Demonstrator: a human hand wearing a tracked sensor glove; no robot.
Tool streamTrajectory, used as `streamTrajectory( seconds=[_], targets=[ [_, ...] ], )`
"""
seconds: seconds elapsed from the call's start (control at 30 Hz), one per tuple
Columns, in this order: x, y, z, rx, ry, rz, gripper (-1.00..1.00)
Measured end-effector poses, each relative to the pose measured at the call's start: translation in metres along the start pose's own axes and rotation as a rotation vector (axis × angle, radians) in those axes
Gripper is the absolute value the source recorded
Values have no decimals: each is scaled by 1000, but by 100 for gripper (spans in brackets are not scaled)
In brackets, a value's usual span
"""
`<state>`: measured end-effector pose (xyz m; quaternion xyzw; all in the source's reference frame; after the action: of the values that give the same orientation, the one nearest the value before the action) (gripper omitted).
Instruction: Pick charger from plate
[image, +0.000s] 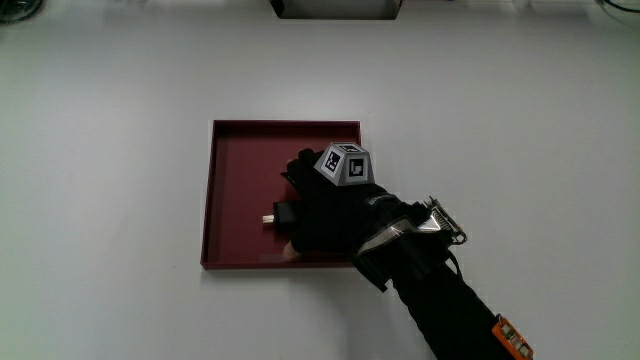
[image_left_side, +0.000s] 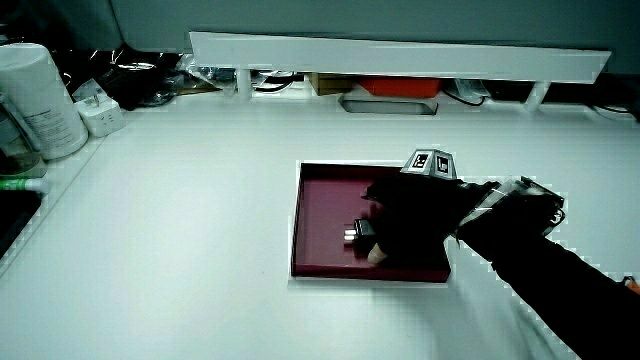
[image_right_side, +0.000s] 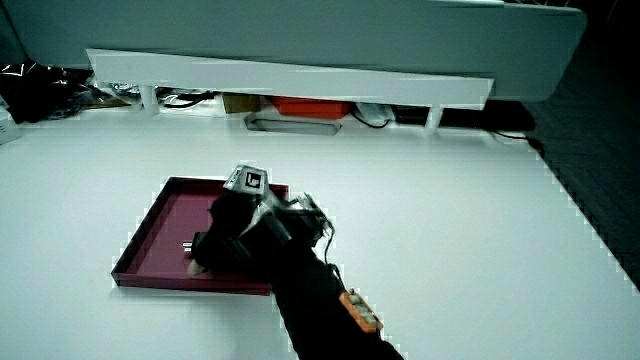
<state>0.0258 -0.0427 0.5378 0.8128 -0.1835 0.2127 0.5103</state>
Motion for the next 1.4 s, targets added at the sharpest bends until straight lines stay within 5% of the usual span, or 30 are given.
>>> streamTrajectory(
  seconds=[0.33, 1.03, 1.4],
  targets=[
    [5, 8, -9, -12, 31, 5, 14],
    [-6, 0, -8, 198, -12, 54, 86],
    [-8, -1, -8, 206, -37, 69, 100]
  ],
)
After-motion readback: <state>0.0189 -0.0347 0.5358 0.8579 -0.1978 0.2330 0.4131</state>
